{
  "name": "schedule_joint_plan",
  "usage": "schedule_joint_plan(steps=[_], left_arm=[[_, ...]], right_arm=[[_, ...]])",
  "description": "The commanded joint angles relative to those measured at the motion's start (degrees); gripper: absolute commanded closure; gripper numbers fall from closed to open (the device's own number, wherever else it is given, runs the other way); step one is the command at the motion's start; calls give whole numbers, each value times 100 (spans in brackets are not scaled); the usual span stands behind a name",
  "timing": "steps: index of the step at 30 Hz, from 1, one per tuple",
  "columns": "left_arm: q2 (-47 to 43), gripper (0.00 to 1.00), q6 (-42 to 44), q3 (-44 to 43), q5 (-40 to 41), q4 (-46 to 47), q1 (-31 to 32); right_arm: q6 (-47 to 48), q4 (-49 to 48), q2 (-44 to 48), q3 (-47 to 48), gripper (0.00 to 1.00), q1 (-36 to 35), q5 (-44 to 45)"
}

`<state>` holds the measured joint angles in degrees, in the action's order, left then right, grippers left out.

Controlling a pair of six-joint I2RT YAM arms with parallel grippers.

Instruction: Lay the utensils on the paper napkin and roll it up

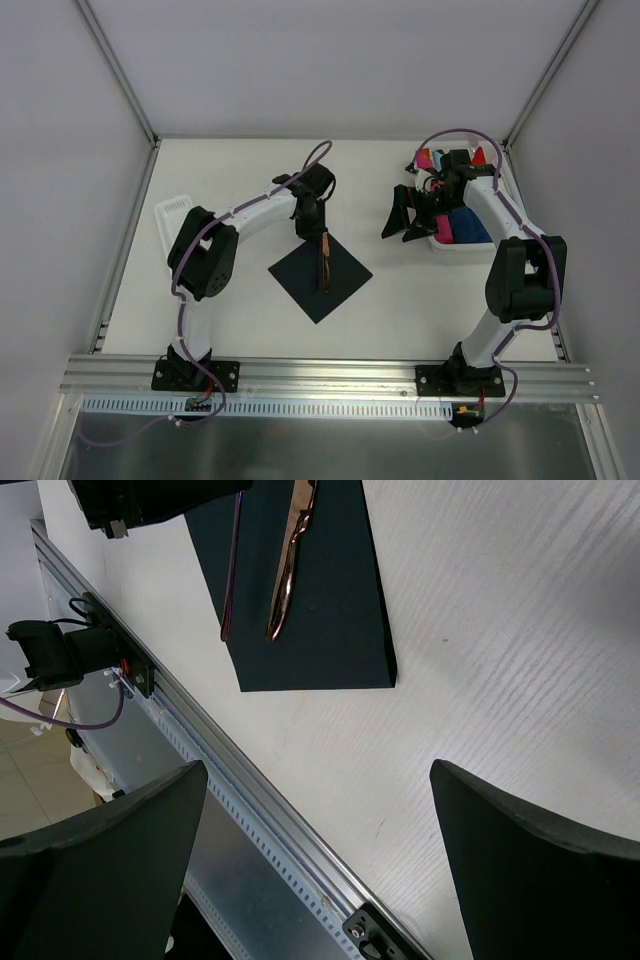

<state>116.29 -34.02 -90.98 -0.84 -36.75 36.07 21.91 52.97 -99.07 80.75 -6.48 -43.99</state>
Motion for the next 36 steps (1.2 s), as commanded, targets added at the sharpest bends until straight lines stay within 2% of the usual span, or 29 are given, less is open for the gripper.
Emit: schedule_joint_plan(steps=[1, 23, 36], left_arm=[[17, 100, -193, 71, -109, 133, 66], [394, 99, -404, 72, -180, 248, 58], [465, 93, -412, 116, -171, 265, 49]], right_arm=[[76, 99, 72, -15, 1, 33, -119], [94, 99, 45, -42, 1, 33, -93], [94, 108, 28, -51, 1, 33, -84]])
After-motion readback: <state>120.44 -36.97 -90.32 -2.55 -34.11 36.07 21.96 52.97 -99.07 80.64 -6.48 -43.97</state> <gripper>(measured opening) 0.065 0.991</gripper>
